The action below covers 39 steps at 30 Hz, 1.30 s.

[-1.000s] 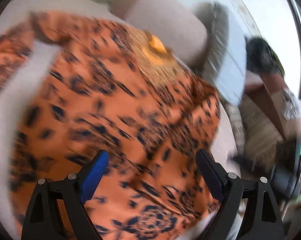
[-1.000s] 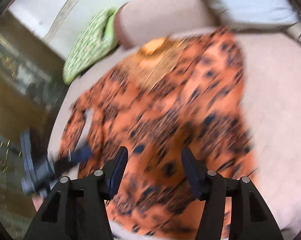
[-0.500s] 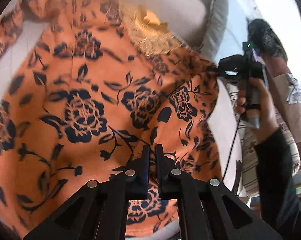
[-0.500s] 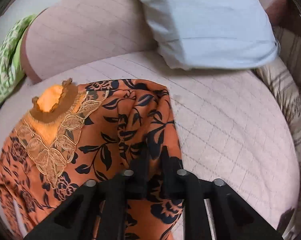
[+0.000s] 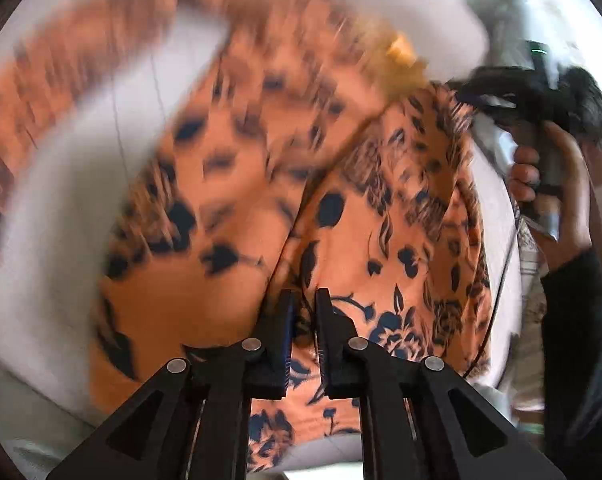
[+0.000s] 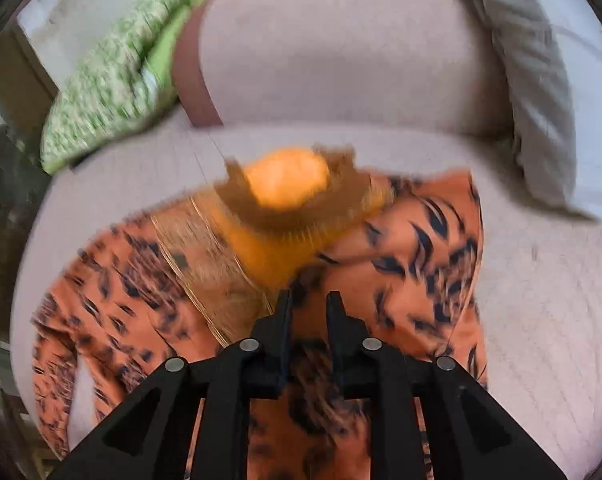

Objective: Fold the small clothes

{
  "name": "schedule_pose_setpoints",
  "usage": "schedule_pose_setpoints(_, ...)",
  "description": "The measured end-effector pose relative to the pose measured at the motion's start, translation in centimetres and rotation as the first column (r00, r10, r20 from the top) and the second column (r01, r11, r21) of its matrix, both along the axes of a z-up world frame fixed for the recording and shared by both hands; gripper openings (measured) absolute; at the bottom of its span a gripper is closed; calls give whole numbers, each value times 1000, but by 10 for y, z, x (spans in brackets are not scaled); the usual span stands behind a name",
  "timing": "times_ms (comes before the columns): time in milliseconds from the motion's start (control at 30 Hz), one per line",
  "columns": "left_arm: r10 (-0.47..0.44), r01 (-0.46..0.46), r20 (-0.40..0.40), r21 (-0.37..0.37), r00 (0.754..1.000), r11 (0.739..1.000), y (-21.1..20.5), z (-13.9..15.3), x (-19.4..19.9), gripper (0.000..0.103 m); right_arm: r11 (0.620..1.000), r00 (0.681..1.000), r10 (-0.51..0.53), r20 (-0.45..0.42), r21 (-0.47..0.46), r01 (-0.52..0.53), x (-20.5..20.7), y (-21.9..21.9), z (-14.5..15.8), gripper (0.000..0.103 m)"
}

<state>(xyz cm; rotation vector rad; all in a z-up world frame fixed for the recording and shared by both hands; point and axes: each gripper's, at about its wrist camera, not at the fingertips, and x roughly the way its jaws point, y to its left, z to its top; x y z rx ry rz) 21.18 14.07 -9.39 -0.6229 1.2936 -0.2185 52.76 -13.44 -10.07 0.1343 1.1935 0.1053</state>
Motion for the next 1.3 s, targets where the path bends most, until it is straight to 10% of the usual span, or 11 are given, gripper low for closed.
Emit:
schedule_pose_setpoints(67, 0, 0, 26, 7, 1000, 1000, 1, 2, 3, 18, 997, 998, 6, 57, 71, -10, -28, -11, 14, 28)
schedule_pose_setpoints(133, 1, -3, 86, 29, 996, 1000, 1, 10, 3, 34, 998, 991, -6, 137, 65, -3, -67, -29, 34, 66)
schedule_pose_setpoints(233, -3, -3, 105, 52, 994, 999, -3, 17, -5, 40, 998, 984, -38, 176, 56, 28, -119, -61, 43, 75)
schedule_pose_setpoints(433, -7, 2, 67, 87, 998, 996, -20, 11, -1, 36, 998, 995, -66, 79, 2, 66, -131, -98, 3, 47)
schedule_pose_setpoints(700, -17, 5, 89, 134, 996, 991, -26, 11, -5, 33, 977, 995, 86, 52, -200, -74, -71, -66, -35, 41)
schedule_pose_setpoints(767, -22, 8, 89, 151, 996, 988, -28, 12, -4, 28, 958, 994, 95, 46, -277, -79, -58, -62, -44, 24)
schedule_pose_setpoints(833, -20, 4, 86, 182, 996, 983, -29, 13, -5, 5, 973, 994, 99, 37, -212, -89, -57, -65, -41, 10)
schedule_pose_setpoints(1033, 19, -27, 125, 67, 992, 997, -18, 25, -10, 4, 980, 973, -107, 207, -144, 139, -110, -134, 26, 9)
schedule_pose_setpoints(1300, -13, 11, 81, 23, 997, 1000, -34, -1, -3, 4, 961, 959, -275, 69, -27, 277, -109, -194, -30, 11)
